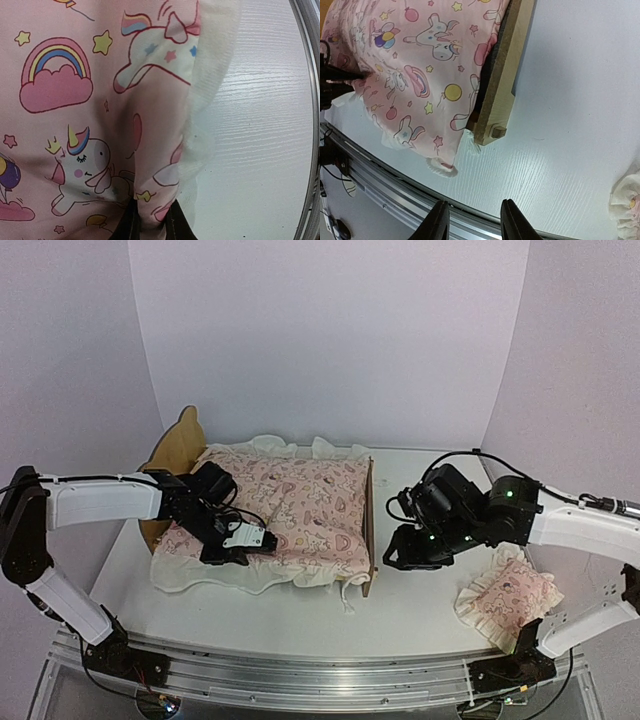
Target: Set up the pet bed
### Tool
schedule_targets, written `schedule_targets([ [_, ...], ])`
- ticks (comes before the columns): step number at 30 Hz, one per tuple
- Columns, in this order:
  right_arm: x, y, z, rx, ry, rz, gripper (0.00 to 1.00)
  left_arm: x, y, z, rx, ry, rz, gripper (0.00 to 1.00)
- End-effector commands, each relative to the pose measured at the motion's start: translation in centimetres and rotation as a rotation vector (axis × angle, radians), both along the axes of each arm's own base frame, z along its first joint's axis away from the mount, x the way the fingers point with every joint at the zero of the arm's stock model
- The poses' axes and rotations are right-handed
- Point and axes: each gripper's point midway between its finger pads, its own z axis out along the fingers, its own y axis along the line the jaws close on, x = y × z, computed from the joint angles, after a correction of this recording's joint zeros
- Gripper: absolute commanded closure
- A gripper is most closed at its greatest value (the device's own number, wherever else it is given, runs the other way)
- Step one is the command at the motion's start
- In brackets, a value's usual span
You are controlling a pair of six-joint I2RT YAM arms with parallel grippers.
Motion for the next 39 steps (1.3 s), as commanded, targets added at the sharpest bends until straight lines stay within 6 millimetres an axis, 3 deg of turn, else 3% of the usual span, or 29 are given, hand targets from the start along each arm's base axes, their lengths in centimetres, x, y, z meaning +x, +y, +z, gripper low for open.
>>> schedule_targets([
  [1, -3.0, 1.9, -1.7, -0.004, -0.076, 0.24, 0.62, -1.4, 0.4, -0.9, 0.024, 0.096, -0.007, 0.93],
  [3, -3.7, 3.1, -2.9, -0.004, -0.186, 0.319, 0.62, -1.5, 0.1, -0.4, 0.013, 0.124, 0.008, 1.0],
  [8, -3.6, 7.1, -3.2, 0.081, -0.436, 0.42, 0.6, -1.4, -1.4, 2.6, -0.034, 0.198, 0.062, 1.0],
  [15, -1.4, 9.5, -4.4, 0.169, -0.701, 0.383, 0.59, -1.1, -3.8, 7.1, -0.098, 0.291, 0.142, 1.0],
  [17, -0.8, 9.4, -6.0, 0.142, -0.722, 0.361, 0.59, -1.2, -4.2, 7.7, -0.103, 0.301, 0.152, 1.0],
  [21, 0.9, 8.1, -6.7, 0.141, -0.81, 0.236, 0.57, -1.5, -5.2, 9.6, -0.127, 0.311, 0.148, 1.0],
  [25, 2.4, 6.4, -6.1, 0.121, -0.915, 0.117, 0.54, -1.5, -5.6, 10.5, -0.135, 0.315, 0.147, 1.0],
  [33, 4.6, 5.5, -5.3, 0.063, -1.037, -0.042, 0.43, -1.4, -6.9, 12.6, -0.167, 0.299, 0.123, 1.0],
  [39, 6.4, 5.0, -4.4, -0.007, -1.105, -0.147, 0.42, -1.6, -7.3, 13.4, -0.183, 0.294, 0.101, 1.0],
])
